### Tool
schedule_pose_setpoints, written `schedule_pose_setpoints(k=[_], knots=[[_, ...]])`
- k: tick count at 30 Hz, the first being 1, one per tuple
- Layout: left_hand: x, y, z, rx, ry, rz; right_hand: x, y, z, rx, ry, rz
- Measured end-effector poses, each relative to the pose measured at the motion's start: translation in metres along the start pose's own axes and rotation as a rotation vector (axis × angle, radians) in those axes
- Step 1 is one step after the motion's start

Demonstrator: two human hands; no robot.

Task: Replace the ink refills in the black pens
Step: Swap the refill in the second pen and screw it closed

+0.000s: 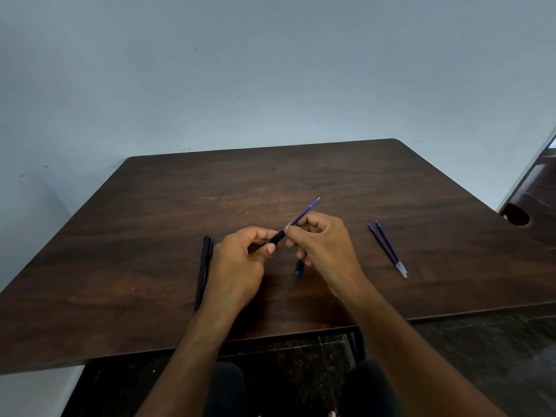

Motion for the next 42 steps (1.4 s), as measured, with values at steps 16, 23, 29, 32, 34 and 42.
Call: schedule_pose_setpoints(k=[16,23,29,32,34,42], knots=[[0.000,0.006,-0.004,0.047,0.043,-0.016,-0.010,-0.022,-0.003,0.478,-0.055,0.004],[-0.002,0.011,-0.010,0.075,0.070,-0.041,-0.011,-0.022,-0.001,0.406,-0.029,-0.034],[0.000,0.009,-0.005,0.048,0.063,-0.054,-0.014,-0.027,0.005,0.277,-0.007,0.009],[0.002,0.003,-0.001,0.029,0.068,-0.096,-0.014,-0.036,0.007,0.041,0.127,0.014],[0.003,0.000,-0.001,0.040,0.056,-0.103,-0.010,-0.035,0.005,-0.231,0.274,0.021],[-0.004,0.001,0.001,0.097,0.043,-0.105,-0.003,-0.003,0.007,-0.791,0.495,0.173]])
Point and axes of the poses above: each hand's wrist, its own x-axis towards the middle knuckle, its own y-axis out of the palm, z = x × y, the point moved 1 cm from there along x, towards the middle knuckle, and after that the axes turned 14 degrees about z, right-handed, at the moved point
